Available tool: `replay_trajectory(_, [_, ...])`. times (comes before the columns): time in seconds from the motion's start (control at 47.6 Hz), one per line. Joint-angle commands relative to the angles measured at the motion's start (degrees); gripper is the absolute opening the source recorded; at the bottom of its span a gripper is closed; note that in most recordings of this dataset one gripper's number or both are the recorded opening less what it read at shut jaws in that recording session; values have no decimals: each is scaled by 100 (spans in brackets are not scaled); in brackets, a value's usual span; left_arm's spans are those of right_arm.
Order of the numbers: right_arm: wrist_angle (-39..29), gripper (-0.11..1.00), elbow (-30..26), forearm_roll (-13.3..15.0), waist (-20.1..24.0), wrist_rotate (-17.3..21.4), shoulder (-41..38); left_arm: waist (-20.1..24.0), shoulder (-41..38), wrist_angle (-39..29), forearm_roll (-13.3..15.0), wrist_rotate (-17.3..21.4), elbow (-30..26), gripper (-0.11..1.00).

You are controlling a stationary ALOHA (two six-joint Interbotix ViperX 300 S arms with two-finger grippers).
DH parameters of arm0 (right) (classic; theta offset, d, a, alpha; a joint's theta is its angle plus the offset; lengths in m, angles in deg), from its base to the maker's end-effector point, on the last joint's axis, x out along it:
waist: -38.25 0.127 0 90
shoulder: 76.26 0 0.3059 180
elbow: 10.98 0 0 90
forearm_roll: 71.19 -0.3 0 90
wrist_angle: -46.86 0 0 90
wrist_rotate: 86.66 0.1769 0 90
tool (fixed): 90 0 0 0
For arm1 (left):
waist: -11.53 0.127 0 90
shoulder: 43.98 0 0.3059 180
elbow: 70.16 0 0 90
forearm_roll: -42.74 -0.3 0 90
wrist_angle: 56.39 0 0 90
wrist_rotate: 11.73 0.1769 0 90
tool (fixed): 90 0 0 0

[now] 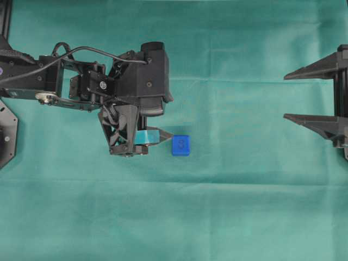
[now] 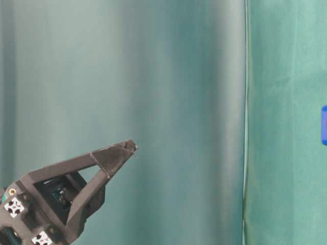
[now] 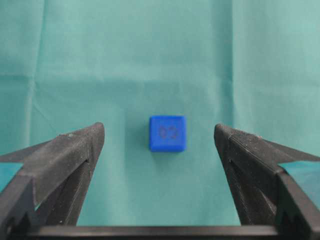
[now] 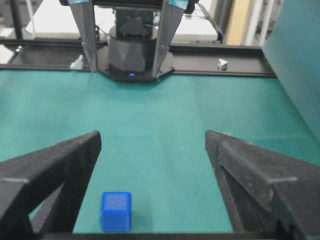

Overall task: Handover the blue block to the right arm after grasping it with the left arm, then place it in the designated position.
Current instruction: 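Lower the left gripper around the blue cube and close on it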

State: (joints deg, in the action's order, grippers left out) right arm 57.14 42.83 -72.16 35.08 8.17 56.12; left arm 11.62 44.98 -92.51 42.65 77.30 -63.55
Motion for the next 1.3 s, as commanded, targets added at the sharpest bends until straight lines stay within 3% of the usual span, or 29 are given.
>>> replay_trajectory(0.0, [26, 94, -158, 9, -18, 9, -35, 0, 62, 44, -9, 0, -149, 100])
replay_trajectory(0.567, [26, 94, -167, 9, -18, 0, -35, -35, 44, 62, 0, -9, -114, 100])
replay_trajectory(0.923, [26, 94, -167, 9, -18, 0, -79, -44, 18, 492, 0, -62, 237, 100])
replay_trajectory(1.28, [26, 94, -167, 9, -18, -9, -158, -97, -721, 993, -9, -53, 439, 100])
